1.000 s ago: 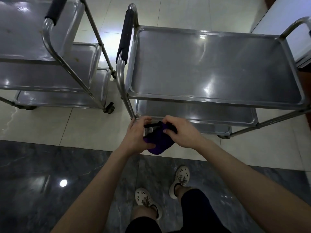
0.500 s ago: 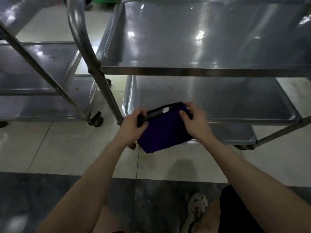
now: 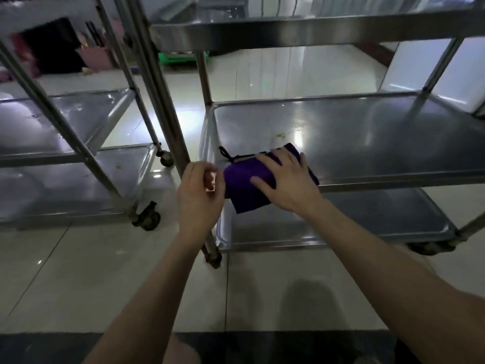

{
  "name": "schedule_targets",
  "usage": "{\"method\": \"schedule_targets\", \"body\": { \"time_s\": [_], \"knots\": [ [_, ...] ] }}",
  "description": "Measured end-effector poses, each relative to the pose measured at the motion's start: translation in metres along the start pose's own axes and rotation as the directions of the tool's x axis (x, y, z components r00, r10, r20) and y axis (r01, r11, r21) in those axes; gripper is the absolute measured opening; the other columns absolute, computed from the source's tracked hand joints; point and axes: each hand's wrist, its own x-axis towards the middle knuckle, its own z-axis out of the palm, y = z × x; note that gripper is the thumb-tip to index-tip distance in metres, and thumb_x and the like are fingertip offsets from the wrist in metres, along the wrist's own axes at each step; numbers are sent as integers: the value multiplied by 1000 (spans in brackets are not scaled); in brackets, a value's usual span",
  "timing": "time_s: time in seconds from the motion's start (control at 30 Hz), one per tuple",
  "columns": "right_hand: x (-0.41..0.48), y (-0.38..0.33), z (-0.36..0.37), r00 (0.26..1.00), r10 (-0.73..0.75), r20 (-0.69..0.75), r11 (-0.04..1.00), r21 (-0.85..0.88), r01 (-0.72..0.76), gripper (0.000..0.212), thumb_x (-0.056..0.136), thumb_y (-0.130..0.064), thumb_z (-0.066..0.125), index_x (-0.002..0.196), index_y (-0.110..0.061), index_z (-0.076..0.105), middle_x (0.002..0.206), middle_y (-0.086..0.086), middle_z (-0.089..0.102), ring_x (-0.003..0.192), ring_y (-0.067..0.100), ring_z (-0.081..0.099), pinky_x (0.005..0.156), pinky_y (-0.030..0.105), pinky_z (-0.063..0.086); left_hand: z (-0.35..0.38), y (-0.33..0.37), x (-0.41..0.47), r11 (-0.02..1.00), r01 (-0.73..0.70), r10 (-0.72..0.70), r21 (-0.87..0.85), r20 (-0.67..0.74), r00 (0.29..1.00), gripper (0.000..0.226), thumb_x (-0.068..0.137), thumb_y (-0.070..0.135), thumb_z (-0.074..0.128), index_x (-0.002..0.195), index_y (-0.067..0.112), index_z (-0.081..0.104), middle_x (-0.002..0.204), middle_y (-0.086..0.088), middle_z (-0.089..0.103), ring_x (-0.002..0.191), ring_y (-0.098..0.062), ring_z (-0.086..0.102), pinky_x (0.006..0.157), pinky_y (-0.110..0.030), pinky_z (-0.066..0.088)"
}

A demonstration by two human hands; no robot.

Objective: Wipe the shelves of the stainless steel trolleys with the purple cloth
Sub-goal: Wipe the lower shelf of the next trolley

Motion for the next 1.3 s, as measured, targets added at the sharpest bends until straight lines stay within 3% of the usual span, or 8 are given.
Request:
{"method": "schedule_targets", "body": {
  "time_s": [0.13, 0.2, 0.3, 0.43, 0.87, 1.03, 1.17, 1.3],
  "knots": [
    [7, -14, 15, 977, -8, 214, 999, -47, 19, 87, 89, -99, 16, 166, -59, 11, 181, 7, 7, 166, 36, -1, 126, 74, -7, -22, -29, 6, 965, 245, -261, -92, -273, 926, 51, 87, 47, 83, 119, 30, 46, 111, 5, 53, 97, -13, 56, 83, -12, 43],
    [10, -17, 22, 959, 16, 284, 993, -118, 18, 88, 85, -101, 7, 164, -63, 5, 181, 6, -3, 166, 37, -6, 124, 76, -7, -26, -38, 41, 918, 339, -366, -208, -111, 924, 56, 83, 58, 84, 122, 31, 53, 114, 10, 65, 102, -5, 64, 90, -16, 49],
    [19, -19, 30, 952, 54, 302, 993, -118, -19, 90, 81, -103, 0, 162, -66, 1, 181, 4, -8, 165, 38, -9, 123, 77, -9, -11, -45, 69, 829, 451, -427, -331, 145, 892, 45, 90, 61, 74, 82, 18, 68, 73, 2, 75, 68, -13, 72, 74, -39, 62],
    [55, -25, 39, 924, 123, 362, 992, -83, -100, 92, 75, -105, -6, 159, -70, -3, 181, 2, -13, 164, 40, -16, 118, 79, -18, 4, -51, 70, 761, 466, -459, -451, 134, 878, 47, 88, 49, 69, 51, 27, 52, 50, -4, 51, 45, -22, 52, 50, -37, 48],
    [272, -45, 97, 912, 184, 367, 983, -96, -159, 93, 79, -103, 11, 163, -63, 0, 180, 12, -13, 161, 50, -19, 104, 88, -21, 14, -64, 67, 783, 394, -412, -482, 72, 908, 39, 90, 33, 65, 54, 30, 50, 51, 4, 42, 44, -16, 42, 47, -31, 39],
    [238, -49, 88, 912, 150, 382, 988, -78, -130, 91, 82, -101, 11, 163, -62, 1, 179, 10, -18, 161, 47, -21, 108, 86, -21, 13, -62, 69, 784, 413, -437, -464, 61, 898, 37, 88, 33, 65, 56, 25, 47, 53, -3, 44, 48, -21, 43, 49, -36, 40],
    [163, -61, 82, 918, 83, 388, 996, -74, -59, 93, 74, -104, 4, 159, -67, -4, 179, 6, -22, 162, 44, -22, 111, 83, -21, 11, -57, 71, 764, 448, -471, -463, 73, 879, 40, 87, 30, 63, 52, 30, 44, 51, 4, 38, 45, -18, 37, 49, -34, 35],
    [108, -44, 63, 911, 68, 407, 996, -80, -39, 84, 81, -101, 6, 159, -69, -4, 179, 0, -22, 163, 37, -23, 118, 78, -21, 7, -55, 72, 762, 503, -532, -409, 48, 845, 35, 82, 37, 65, 56, 24, 46, 53, -4, 46, 49, -23, 48, 51, -40, 45]
  ]
}}
